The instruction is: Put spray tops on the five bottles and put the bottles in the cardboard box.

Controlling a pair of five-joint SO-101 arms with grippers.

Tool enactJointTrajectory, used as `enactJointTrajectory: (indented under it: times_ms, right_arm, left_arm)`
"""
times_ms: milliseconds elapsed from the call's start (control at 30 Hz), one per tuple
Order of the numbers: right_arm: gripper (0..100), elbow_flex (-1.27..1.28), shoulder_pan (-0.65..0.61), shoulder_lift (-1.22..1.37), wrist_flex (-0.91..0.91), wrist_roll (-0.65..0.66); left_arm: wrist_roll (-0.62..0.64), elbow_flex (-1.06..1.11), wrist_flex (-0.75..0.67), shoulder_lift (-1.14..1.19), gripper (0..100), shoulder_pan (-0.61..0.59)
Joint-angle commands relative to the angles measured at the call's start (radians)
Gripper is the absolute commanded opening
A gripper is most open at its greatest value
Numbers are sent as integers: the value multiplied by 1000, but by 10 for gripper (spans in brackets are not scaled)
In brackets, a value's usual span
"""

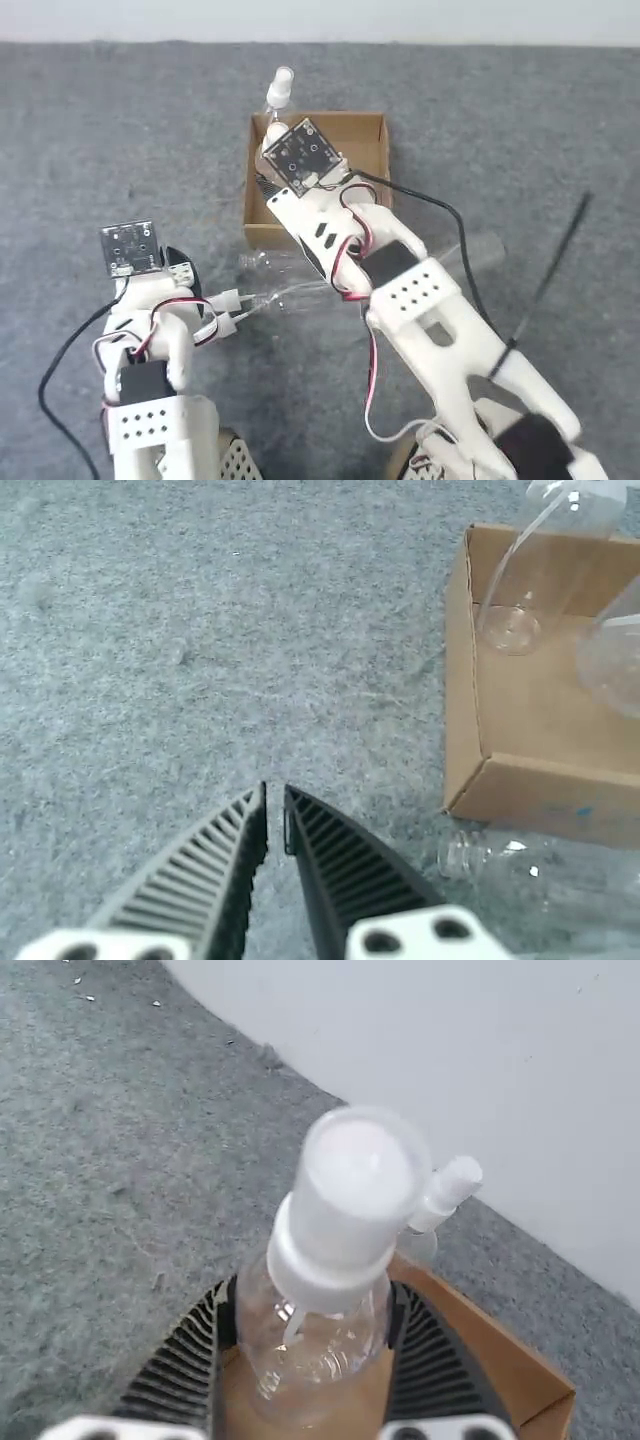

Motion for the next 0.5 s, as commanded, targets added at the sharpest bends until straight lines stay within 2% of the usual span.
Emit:
enactJointTrajectory:
  times_ms: [0, 300, 467]
  right_arm:
    - [6, -77, -5, 39, -102, 11]
    - [6, -83, -2, 168, -254, 12]
    - [6, -181, 19, 282, -251, 8]
  left_arm:
    - [-8, -12, -29, -15, 31, -3]
    - [-9, -12, -26, -15, 31, -5]
    - [-9, -12, -26, -15, 31, -5]
